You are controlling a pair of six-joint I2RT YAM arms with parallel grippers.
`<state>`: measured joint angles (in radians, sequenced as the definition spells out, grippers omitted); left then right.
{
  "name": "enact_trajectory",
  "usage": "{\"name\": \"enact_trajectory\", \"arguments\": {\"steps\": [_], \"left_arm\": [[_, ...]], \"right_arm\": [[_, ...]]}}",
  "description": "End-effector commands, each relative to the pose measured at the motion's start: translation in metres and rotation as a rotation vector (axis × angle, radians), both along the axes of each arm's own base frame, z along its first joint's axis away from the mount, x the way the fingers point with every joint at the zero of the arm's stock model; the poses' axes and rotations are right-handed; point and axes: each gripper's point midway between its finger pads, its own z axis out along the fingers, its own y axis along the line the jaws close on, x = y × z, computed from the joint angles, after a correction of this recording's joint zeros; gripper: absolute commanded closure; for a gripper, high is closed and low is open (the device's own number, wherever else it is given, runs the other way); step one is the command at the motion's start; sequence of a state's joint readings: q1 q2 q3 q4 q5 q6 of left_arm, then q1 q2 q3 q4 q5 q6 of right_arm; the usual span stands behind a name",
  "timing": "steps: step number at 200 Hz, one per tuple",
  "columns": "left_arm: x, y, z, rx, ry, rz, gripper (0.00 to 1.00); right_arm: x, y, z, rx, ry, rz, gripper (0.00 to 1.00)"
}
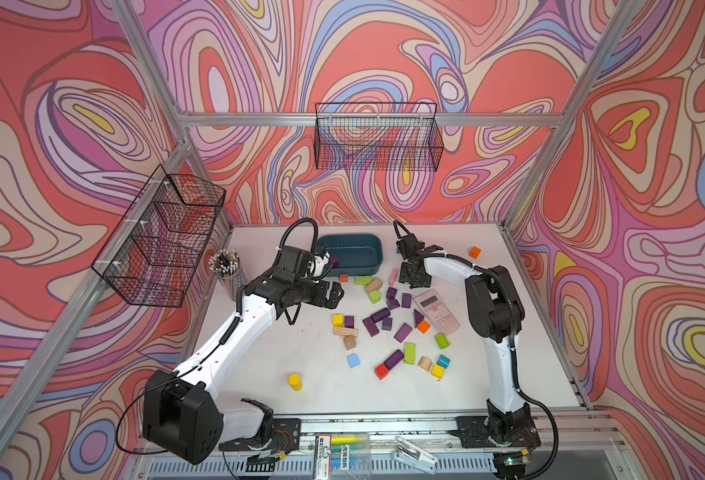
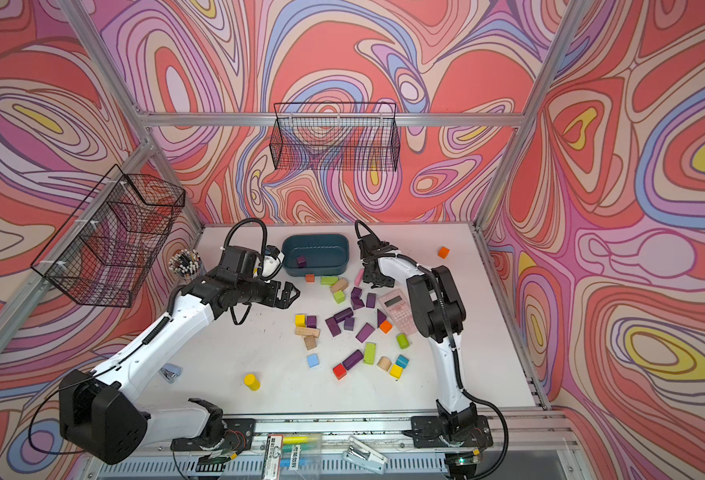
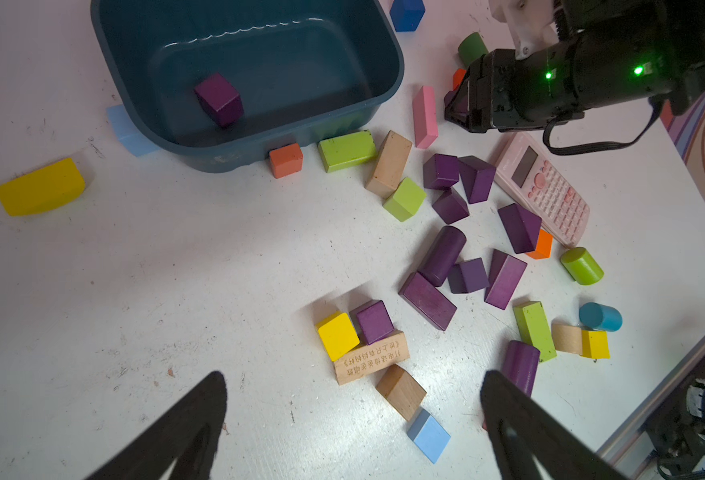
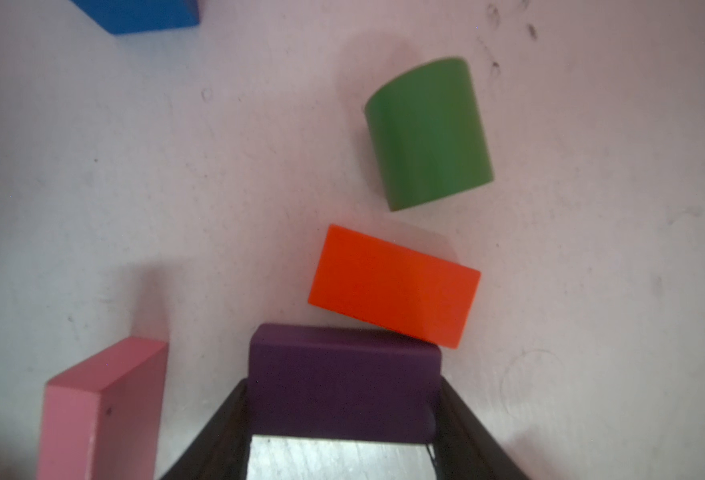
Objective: Pick purple bricks into the storage bin
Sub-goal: Pick up the building block from the center of the board, then place the building block in the storage box.
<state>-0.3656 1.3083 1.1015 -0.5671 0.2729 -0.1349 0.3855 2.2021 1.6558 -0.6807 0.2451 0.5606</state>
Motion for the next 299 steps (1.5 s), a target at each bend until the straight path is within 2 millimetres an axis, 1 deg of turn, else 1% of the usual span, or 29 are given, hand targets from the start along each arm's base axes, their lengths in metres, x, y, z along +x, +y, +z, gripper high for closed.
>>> {"name": "enact_trajectory", "arguments": {"steps": [1,19,57,81,100,126,138,164,222,262,299], "left_arm": [[-0.001,0.001,0.005,-0.021,-0.028,0.003,0.02],[0.002,0.003,0.008,-0.028,-0.048,0.016,0.02],[0.008,0.012,0.001,-0.023,-0.024,0.055,0.03],[0.011,0.017,-0.004,-0.005,-0.012,0.076,0.03],[0.014,0.026,-0.009,0.021,0.003,0.102,0.03],[0.02,0.035,-0.012,0.005,0.024,0.141,0.03],[0.022,0.038,-0.012,-0.007,0.029,0.153,0.03],[0.025,0.044,-0.014,-0.01,0.034,0.175,0.03],[0.028,0.046,-0.017,-0.036,0.056,0.183,0.03],[0.029,0.044,-0.021,-0.062,0.084,0.181,0.04],[0.029,0.043,-0.026,-0.065,0.108,0.182,0.04]], "right_arm": [[-0.008,-0.009,-0.004,-0.044,0.023,0.015,0.49],[-0.007,-0.013,0.011,-0.058,-0.008,0.02,0.5],[-0.009,-0.017,0.041,-0.056,-0.069,0.009,0.5],[-0.01,-0.017,0.057,-0.034,-0.102,0.001,0.5],[-0.008,-0.015,0.072,-0.019,-0.138,-0.002,0.5],[-0.005,-0.009,0.09,-0.006,-0.183,0.002,0.5],[-0.003,-0.004,0.1,-0.002,-0.209,0.01,0.5],[0.0,0.007,0.116,0.007,-0.247,0.029,0.5],[0.008,0.037,0.146,0.02,-0.341,0.076,0.5],[0.017,0.066,0.156,0.051,-0.402,0.118,0.5],[0.028,0.094,0.156,0.071,-0.427,0.166,0.5]]}}
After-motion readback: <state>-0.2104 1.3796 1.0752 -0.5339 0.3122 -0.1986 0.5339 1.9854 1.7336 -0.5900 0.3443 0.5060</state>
